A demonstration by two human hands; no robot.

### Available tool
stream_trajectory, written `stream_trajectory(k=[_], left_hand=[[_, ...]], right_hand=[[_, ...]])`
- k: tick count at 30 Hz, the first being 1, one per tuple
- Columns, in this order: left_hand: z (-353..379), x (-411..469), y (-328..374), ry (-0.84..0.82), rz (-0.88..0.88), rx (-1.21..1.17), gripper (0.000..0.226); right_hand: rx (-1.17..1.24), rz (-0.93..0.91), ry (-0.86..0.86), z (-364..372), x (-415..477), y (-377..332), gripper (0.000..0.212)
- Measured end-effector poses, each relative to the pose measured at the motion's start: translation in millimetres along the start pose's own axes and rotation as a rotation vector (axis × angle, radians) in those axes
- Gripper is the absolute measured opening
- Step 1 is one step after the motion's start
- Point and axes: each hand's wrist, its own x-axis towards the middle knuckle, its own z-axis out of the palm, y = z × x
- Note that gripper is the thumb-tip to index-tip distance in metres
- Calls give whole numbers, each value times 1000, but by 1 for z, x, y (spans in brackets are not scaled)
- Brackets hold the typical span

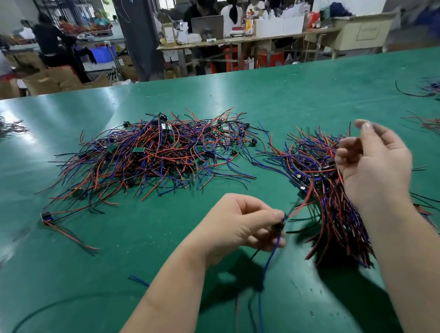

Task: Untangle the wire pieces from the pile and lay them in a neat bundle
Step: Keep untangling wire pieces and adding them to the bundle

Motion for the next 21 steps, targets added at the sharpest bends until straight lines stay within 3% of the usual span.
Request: stream_trajectory(k=[3, 5, 7, 9, 12, 14, 16, 18, 21], left_hand=[[-2, 10, -3, 259, 53, -170, 19], [-8, 14, -3, 389, 74, -293, 17], [-12, 15, -4, 413, 85, -344, 14], [-13, 14, -6, 359, 86, -286, 19], [-10, 13, -3, 236, 100, -313, 27], [-13, 12, 0, 256, 119, -346, 31], [-23, 13, -1, 451, 160, -134, 26], [-38, 15, -6, 712, 232, 233, 12], [-59, 17, -18, 894, 180, 467, 19]], right_hand=[[-173, -98, -118, 8, -12, 7, 14], [-516, -149, -414, 12, -26, 15, 7], [-849, -171, -735, 15, -40, 27, 21], [-987, -267, -881, 18, -53, 37, 31], [-957, -434, -785, 20, -59, 35, 35], [-919, -516, -656, 19, -54, 26, 37], [-930, -629, -468, 16, -45, 14, 38], [-1005, -674, -274, 10, -34, 2, 41], [-1306, -547, -150, -3, -12, -8, 50]])
